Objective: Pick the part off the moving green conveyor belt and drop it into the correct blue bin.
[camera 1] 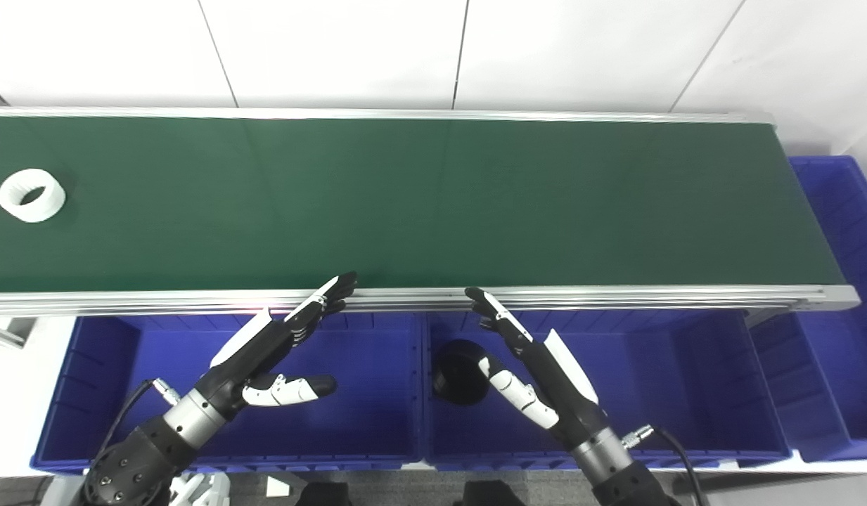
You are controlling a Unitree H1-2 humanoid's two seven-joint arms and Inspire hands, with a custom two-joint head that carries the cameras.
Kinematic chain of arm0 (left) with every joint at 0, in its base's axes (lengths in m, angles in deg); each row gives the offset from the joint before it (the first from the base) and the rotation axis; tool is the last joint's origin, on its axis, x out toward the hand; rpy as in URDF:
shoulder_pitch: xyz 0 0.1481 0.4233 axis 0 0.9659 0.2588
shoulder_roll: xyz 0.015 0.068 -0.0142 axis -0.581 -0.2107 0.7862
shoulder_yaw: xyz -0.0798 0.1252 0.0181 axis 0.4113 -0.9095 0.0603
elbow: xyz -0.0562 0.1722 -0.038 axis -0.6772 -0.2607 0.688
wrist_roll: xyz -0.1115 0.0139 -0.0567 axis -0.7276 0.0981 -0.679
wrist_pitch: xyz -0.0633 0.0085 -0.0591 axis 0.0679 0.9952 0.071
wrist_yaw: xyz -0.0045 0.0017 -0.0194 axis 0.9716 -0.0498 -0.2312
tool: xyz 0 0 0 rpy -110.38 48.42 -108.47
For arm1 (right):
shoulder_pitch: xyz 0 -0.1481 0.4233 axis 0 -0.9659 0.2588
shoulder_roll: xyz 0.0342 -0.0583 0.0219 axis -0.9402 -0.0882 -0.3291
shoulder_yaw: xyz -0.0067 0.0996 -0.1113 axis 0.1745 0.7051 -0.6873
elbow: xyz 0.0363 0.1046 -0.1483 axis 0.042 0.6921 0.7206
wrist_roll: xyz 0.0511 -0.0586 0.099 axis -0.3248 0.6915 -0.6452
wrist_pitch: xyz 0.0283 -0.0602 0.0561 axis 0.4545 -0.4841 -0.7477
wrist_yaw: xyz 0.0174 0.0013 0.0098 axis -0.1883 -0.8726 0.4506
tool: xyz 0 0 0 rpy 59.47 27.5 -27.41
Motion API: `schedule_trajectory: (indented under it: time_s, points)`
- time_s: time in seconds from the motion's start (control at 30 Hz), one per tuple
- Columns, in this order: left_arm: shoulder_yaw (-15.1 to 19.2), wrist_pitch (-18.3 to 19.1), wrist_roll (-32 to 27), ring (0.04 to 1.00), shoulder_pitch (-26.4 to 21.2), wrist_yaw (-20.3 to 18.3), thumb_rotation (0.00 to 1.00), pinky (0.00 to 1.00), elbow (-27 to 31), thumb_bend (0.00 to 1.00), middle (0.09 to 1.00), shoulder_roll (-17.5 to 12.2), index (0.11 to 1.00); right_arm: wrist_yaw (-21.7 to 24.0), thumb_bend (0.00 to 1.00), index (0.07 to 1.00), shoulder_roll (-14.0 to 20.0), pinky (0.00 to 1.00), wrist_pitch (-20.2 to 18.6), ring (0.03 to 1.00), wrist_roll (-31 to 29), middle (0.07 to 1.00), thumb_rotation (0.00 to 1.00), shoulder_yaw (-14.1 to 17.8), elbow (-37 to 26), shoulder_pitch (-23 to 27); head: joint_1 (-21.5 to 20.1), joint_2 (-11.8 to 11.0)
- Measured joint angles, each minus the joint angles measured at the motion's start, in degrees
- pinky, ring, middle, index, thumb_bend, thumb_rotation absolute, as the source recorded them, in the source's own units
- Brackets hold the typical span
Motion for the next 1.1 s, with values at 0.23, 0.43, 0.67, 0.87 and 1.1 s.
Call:
schedule_trajectory:
  time_s: [0.23,0.43,0.67,0.87,1.1]
  points:
    - [0.0,0.0,0.0,1.000,0.3,0.0,0.65,0.98,0.0,0.46,1.000,0.0,1.000,0.0,0.41,0.961,0.0,0.91,0.0,0.953,0.0,0.978,0.95,-0.1,0.0,0.0,0.0,0.1]
    - [0.0,0.0,0.0,1.000,0.3,0.4,0.65,0.98,0.0,0.46,1.000,0.0,1.000,0.1,0.41,0.965,0.0,0.91,0.0,0.955,-0.3,0.981,0.96,-0.1,0.0,0.0,0.1,0.0]
    - [-0.1,0.0,0.0,1.000,0.4,0.7,0.64,0.97,0.0,0.47,1.000,0.0,1.000,0.1,0.41,0.963,0.1,0.90,0.0,0.952,-0.3,0.978,0.95,-0.1,0.0,0.0,0.1,-0.1]
    - [-0.1,0.0,0.0,1.000,0.4,0.7,0.65,0.97,0.0,0.47,1.000,0.0,1.000,0.1,0.41,0.963,0.1,0.91,0.0,0.954,-0.3,0.979,0.95,-0.1,0.0,0.0,0.1,-0.1]
    - [-0.1,0.0,0.0,1.000,0.4,0.7,0.63,0.97,0.0,0.45,1.000,0.0,1.000,0.1,0.42,0.967,0.1,0.91,0.0,0.956,-0.3,0.980,0.96,-0.1,0.0,0.0,0.4,0.0]
